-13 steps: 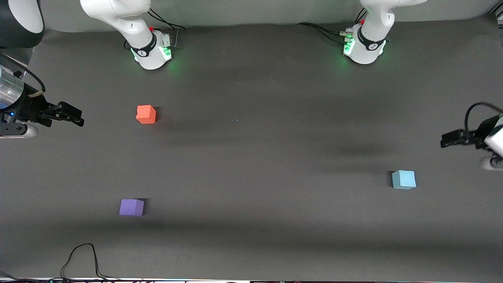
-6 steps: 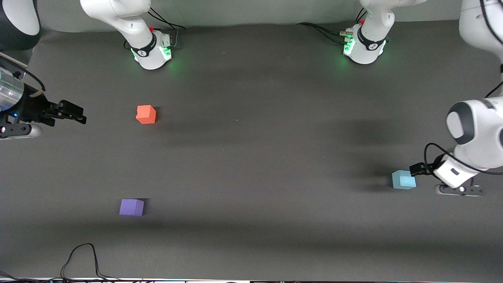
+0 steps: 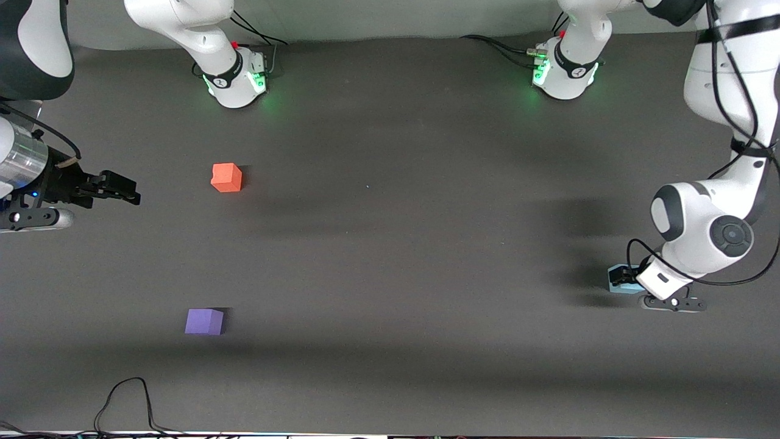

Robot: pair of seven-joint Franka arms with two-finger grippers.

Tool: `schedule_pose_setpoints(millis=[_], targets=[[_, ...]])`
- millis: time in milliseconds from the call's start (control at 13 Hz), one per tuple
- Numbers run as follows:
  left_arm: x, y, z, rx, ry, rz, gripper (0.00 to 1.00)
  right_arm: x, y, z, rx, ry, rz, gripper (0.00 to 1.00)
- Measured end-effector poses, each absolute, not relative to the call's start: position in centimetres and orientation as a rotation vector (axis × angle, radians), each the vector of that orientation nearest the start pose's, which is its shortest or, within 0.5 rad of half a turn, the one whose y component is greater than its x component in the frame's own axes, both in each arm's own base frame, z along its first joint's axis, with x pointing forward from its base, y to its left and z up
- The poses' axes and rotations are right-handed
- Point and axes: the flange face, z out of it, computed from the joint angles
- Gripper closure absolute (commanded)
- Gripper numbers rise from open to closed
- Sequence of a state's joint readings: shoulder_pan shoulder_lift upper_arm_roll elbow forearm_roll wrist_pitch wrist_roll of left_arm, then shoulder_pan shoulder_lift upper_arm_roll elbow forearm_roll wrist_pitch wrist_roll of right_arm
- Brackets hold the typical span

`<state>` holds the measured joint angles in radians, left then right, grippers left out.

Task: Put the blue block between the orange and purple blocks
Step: 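Close the left gripper on the blue cube and lift it, then carry the blue cube with the left gripper to the table middle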

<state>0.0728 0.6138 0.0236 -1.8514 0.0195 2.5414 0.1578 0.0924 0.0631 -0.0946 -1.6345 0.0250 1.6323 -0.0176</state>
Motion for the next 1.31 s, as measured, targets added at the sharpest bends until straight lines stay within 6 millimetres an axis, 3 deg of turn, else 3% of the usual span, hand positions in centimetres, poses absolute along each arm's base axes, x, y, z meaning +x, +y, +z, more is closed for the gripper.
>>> schedule_pose_setpoints(millis=[77,154,538,692,846,1077,1231,1308], targets=[[64.7,6.1,19.1,-3.102,0.127,-0.115,0.49,57.4,0.0,56.4,-3.12,-0.014,0.101,0.0],[64.7,6.2,19.0,-3.103,0.125,-0.115,0.54,57.4,0.0,56.4,-3.118,-0.013,0.101,0.0],[64.8,6.3,19.2,-3.102,0.122,-0.122,0.57,57.4,0.3,56.3,-3.116,-0.023,0.108,0.0],[65.3,6.5,20.2,-3.1,0.116,-0.131,0.57,57.4,0.3,56.4,-3.116,-0.022,0.105,0.0],[66.3,6.9,23.8,-3.107,0.107,-0.066,0.56,57.3,0.3,56.6,-3.115,-0.023,0.096,0.0],[67.4,6.6,34.0,-3.121,0.081,0.079,0.56,57.5,0.4,57.2,-3.116,-0.025,0.04,0.0],[67.1,4.1,40.2,-3.133,0.013,0.165,0.56,57.6,0.8,57.3,-3.115,-0.034,0.027,0.0],[66.8,1.0,42.4,-3.136,-0.03,0.2,0.56,57.6,0.8,57.3,-3.115,-0.036,0.026,0.0]])
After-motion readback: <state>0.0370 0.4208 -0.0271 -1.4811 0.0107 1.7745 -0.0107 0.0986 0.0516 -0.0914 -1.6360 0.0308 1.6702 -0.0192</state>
